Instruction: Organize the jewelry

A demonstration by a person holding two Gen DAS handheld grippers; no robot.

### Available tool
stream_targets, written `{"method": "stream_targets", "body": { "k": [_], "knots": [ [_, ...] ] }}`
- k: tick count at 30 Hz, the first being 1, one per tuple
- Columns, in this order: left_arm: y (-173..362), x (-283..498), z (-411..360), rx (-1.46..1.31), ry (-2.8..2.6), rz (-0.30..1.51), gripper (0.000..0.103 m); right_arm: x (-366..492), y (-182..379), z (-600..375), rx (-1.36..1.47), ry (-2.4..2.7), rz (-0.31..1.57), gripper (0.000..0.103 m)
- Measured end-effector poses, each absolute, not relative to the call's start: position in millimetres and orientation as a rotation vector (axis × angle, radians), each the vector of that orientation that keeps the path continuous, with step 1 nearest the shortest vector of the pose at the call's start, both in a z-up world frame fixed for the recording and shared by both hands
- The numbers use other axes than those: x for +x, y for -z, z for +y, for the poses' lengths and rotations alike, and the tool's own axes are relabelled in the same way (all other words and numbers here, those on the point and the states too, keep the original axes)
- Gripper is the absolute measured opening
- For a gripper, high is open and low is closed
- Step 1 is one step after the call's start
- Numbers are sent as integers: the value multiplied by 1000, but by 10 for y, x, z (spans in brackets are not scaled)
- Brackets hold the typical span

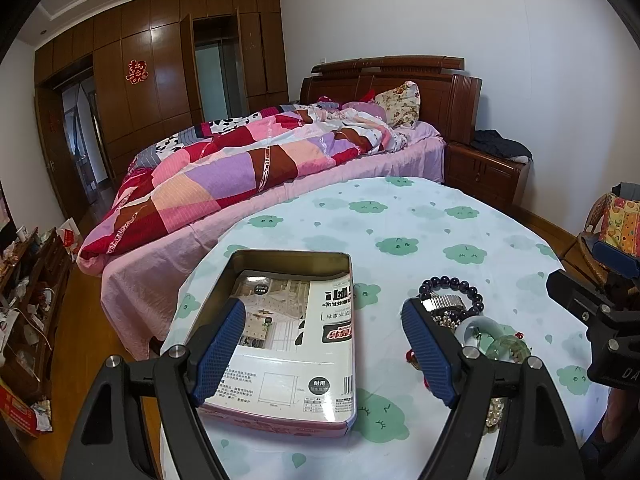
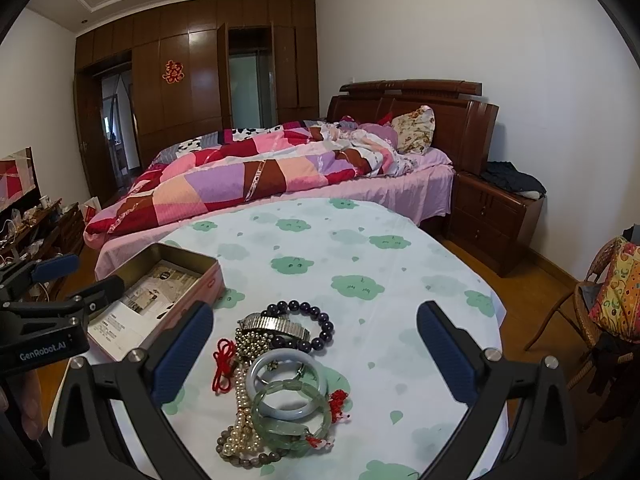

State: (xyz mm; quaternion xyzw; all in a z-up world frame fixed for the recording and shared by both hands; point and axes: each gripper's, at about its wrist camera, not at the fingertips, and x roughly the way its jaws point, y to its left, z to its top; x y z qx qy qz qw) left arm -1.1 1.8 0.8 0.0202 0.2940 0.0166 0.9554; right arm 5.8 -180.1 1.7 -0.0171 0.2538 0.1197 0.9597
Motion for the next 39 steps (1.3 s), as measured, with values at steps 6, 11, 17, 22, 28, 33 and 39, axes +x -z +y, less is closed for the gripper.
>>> {"method": "stream_targets", "body": {
  "k": [6,11,17,22,28,33,39],
  "knots": [
    [-8,-8,11,42,-36,598,81,47,1,-1794,-35,-242,515,103],
    [-3,-13,31,41,-36,598,81,50,-2,-1795,-35,-243,517,103],
    [0,-11,37,43,-37,600,81,52,-1,-1792,-36,-243,518,103],
    [-1,-9,21,43,-38,600,81,55,2,-1789,-35,-243,519,103],
    [17,-23,49,42,-38,601,81,63,-11,-1796,-35,-242,520,103],
    [25,-25,61,43,-38,602,81,67,-14,-1797,-36,-243,521,103],
    [112,-24,94,48,-34,621,81,64,59,-1782,-40,-247,530,103]
  ]
}}
